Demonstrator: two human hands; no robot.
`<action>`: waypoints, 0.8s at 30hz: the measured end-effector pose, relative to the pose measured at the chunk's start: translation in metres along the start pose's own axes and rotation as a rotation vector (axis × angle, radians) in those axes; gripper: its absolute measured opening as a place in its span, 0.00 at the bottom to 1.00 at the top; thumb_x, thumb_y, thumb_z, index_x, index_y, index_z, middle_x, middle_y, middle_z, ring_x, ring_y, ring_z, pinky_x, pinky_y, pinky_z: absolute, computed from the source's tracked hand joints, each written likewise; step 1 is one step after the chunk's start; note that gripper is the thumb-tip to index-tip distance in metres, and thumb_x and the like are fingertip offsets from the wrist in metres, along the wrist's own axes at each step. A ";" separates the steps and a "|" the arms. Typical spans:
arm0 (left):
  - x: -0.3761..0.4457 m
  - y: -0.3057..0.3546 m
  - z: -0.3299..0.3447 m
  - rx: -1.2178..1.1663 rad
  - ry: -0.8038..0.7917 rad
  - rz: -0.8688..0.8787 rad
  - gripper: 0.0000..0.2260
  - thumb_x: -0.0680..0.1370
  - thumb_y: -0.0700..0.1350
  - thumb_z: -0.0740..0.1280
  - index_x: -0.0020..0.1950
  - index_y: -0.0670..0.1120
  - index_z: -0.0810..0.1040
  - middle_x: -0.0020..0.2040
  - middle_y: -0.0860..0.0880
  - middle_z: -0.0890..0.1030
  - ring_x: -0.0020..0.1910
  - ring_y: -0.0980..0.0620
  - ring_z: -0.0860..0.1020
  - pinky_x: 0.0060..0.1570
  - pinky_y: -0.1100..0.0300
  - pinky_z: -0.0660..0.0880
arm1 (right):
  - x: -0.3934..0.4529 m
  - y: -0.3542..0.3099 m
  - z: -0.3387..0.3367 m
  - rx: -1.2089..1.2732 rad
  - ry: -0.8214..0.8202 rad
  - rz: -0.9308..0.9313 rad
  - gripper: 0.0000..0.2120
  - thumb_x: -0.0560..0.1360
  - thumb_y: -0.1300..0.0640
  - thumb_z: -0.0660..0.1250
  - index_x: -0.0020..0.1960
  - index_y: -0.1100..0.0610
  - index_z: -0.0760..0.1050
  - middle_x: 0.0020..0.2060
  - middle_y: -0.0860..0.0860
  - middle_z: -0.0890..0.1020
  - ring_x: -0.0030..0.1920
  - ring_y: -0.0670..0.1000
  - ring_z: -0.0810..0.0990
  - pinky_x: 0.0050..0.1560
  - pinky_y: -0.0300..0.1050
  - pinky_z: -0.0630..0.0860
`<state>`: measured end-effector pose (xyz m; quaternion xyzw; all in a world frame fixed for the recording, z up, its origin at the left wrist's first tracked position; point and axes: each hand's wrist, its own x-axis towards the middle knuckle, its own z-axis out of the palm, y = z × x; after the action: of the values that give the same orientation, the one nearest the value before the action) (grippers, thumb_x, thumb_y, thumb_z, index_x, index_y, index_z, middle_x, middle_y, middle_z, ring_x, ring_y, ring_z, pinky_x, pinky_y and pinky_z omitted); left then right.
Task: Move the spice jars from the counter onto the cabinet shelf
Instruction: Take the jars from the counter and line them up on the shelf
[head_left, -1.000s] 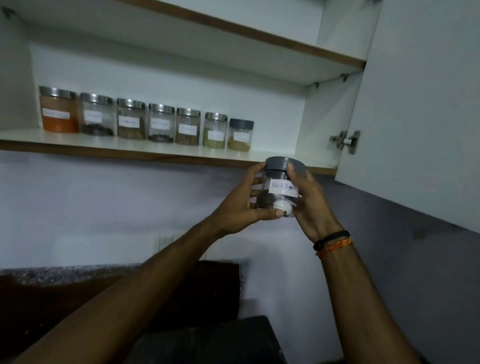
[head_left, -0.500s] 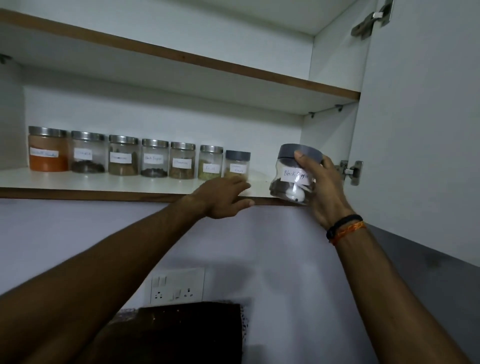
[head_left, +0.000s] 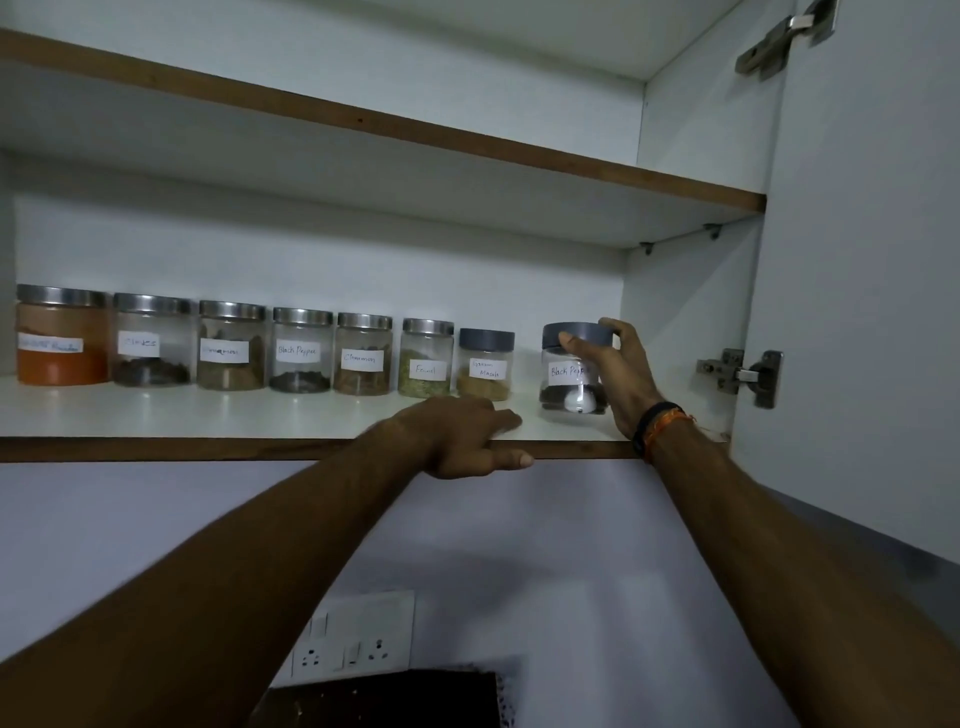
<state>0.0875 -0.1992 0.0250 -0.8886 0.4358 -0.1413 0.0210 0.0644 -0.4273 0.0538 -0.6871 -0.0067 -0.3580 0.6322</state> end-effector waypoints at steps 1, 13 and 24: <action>0.000 0.000 0.000 -0.001 -0.001 0.002 0.33 0.80 0.68 0.53 0.81 0.53 0.59 0.76 0.45 0.69 0.74 0.44 0.68 0.71 0.48 0.67 | 0.007 0.005 0.002 -0.016 -0.015 0.013 0.33 0.71 0.52 0.79 0.70 0.48 0.65 0.57 0.51 0.80 0.50 0.53 0.85 0.44 0.47 0.82; 0.002 0.001 -0.003 -0.045 -0.024 0.013 0.33 0.80 0.68 0.54 0.80 0.52 0.59 0.75 0.45 0.69 0.72 0.46 0.69 0.71 0.46 0.68 | 0.074 0.031 0.007 -0.330 -0.115 0.086 0.35 0.74 0.53 0.76 0.77 0.52 0.64 0.73 0.54 0.71 0.66 0.57 0.72 0.58 0.52 0.72; 0.003 0.001 -0.005 -0.070 -0.032 0.016 0.33 0.80 0.67 0.55 0.80 0.50 0.60 0.74 0.44 0.70 0.71 0.45 0.70 0.70 0.46 0.69 | 0.101 0.045 0.019 -0.450 -0.148 0.091 0.38 0.80 0.54 0.70 0.82 0.54 0.53 0.78 0.57 0.65 0.75 0.63 0.67 0.69 0.63 0.72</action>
<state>0.0870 -0.2014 0.0300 -0.8874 0.4473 -0.1117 -0.0020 0.1695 -0.4640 0.0661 -0.8347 0.0580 -0.2703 0.4763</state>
